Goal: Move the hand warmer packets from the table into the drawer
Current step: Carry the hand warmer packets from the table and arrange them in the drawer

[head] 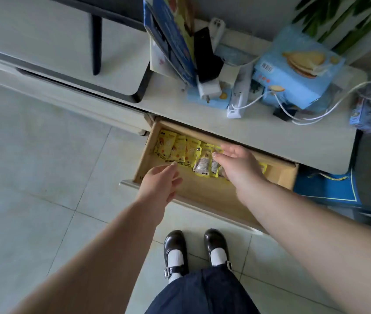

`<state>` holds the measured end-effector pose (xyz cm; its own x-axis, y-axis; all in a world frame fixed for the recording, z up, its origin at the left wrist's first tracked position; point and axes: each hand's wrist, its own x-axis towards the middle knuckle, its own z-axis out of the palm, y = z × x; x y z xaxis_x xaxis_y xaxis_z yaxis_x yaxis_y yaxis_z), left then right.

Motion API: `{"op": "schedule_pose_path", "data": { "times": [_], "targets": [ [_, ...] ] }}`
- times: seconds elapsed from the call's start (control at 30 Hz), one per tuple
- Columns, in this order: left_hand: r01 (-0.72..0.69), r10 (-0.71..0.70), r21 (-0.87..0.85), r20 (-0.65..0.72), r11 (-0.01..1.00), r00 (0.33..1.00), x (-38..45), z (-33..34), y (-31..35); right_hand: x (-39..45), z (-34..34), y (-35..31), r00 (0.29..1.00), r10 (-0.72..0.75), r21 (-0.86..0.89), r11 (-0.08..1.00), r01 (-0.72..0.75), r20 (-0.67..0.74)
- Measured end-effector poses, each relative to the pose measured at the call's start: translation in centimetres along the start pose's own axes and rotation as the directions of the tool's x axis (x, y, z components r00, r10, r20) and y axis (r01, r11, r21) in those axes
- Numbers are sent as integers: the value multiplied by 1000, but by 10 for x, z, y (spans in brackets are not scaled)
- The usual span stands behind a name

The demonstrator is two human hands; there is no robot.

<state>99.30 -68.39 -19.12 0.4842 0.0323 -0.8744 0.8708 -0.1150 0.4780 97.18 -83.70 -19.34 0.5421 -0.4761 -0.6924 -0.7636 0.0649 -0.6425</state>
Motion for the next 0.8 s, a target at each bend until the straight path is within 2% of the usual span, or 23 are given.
{"op": "schedule_pose_path", "data": {
  "times": [0.13,0.2,0.23,0.3,0.4,0.57,0.77,0.8],
  "targets": [
    [-67,65,-74,-29,995,997,-58,-20,5,-43,-1,-25,984,-95,-145,983,117,151],
    [-106,101,-122,-47,987,994,-88,-28,8,-66,-7,-37,966,-139,-231,954,190,220],
    [-152,139,-155,-90,976,986,-125,-52,9,-101,-3,-52,939,-171,-278,926,257,298],
    [-187,173,-154,-96,970,980,-146,-53,9,-114,-13,-62,921,-191,-330,893,307,341],
    [-241,203,-203,-189,949,961,-201,-92,2,-169,-8,-89,848,-227,-355,833,424,479],
    [-339,243,-270,-334,901,911,-288,-158,-26,-258,15,-118,741,-267,-348,752,560,616],
    [-477,265,-295,-544,828,796,-392,-239,-92,-376,58,-119,562,-262,-276,665,694,784],
    [-502,254,-304,-590,809,767,-417,-258,-113,-406,72,-111,507,-256,-248,640,727,823]
  ]
}}
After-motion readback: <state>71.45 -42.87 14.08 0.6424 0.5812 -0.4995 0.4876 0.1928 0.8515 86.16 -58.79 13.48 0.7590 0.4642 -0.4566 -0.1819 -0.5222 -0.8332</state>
